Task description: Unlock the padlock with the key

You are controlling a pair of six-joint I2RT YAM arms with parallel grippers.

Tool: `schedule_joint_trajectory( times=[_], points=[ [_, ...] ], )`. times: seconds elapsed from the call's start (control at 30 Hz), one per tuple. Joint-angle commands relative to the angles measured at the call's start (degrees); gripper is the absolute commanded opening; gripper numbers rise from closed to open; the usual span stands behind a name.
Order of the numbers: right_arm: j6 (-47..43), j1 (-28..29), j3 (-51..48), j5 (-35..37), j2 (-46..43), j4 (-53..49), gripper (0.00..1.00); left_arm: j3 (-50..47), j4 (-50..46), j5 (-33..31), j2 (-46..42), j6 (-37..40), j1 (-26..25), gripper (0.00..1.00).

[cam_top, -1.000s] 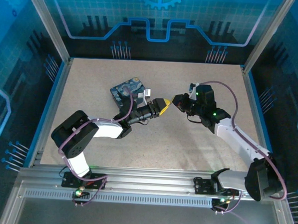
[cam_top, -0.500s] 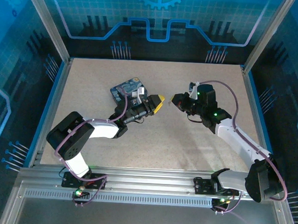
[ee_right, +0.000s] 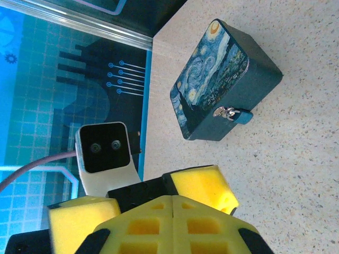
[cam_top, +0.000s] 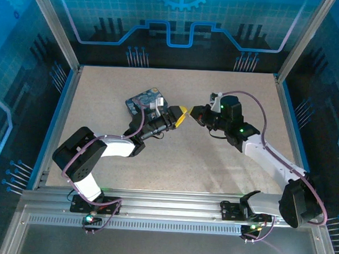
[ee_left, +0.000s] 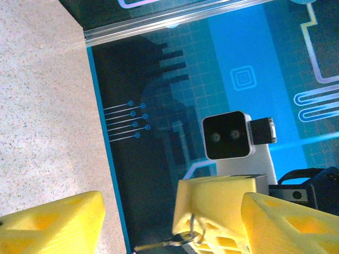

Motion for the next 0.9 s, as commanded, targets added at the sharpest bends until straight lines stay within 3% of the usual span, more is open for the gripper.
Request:
schedule_joint_trajectory(
  times=[0.0, 0.57, 0.87],
  points=[
    [1.2, 0.8, 0.9, -1.0, 1.0, 2.0, 0.0, -0.3, 5.0, 0.1, 0.7, -1.1, -0.4, 0.7],
    [2.2, 0.3, 1.9, -0.8, 3.2, 3.3, 0.0, 0.7, 7.2, 0.3, 3.7, -2.1, -1.6, 0.65],
    [1.8, -0.9, 1.9, 0.1, 3.6, 2.5, 0.0, 0.9, 7.3, 0.4, 4.0, -2.4, -1.9, 0.58]
  ],
)
